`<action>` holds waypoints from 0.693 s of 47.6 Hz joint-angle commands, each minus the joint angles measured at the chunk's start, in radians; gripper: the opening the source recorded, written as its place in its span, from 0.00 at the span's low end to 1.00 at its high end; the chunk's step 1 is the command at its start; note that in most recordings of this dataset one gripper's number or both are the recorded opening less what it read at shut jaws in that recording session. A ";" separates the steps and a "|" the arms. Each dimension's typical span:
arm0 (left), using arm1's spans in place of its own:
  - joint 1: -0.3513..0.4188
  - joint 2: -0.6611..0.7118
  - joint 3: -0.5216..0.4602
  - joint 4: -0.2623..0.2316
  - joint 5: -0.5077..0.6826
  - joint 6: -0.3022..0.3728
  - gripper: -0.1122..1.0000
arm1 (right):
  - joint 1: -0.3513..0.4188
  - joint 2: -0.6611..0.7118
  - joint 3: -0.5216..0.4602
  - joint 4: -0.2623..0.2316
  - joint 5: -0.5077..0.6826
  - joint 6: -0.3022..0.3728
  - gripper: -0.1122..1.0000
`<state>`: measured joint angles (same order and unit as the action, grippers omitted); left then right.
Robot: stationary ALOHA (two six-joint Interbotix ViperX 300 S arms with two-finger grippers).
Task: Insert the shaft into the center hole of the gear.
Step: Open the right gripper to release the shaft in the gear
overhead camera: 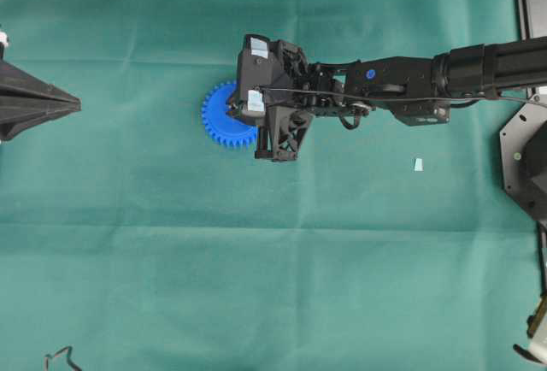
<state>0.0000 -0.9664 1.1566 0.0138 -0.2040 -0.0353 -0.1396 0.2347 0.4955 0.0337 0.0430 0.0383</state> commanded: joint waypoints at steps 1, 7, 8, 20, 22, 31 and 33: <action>0.000 0.009 -0.029 0.002 -0.005 0.000 0.10 | 0.000 -0.006 -0.011 0.002 -0.002 -0.003 0.26; 0.000 0.009 -0.028 0.002 -0.005 0.000 0.10 | 0.000 -0.008 -0.014 0.002 0.005 -0.003 0.26; 0.000 0.009 -0.028 0.002 -0.005 -0.002 0.10 | 0.002 -0.008 -0.014 0.000 0.003 -0.003 0.26; 0.000 0.009 -0.029 0.002 -0.005 -0.002 0.10 | 0.000 -0.063 -0.023 -0.002 -0.003 -0.003 0.56; 0.000 0.009 -0.029 0.003 -0.005 -0.003 0.10 | 0.002 -0.081 -0.023 -0.003 -0.003 -0.005 0.70; 0.000 0.009 -0.029 0.002 -0.005 -0.005 0.10 | 0.000 -0.181 -0.014 -0.006 0.015 -0.006 0.88; -0.002 0.009 -0.029 0.002 -0.005 -0.005 0.10 | 0.002 -0.207 -0.009 -0.006 0.025 -0.006 0.86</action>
<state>0.0015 -0.9664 1.1566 0.0138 -0.2040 -0.0383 -0.1396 0.0966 0.4909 0.0307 0.0598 0.0322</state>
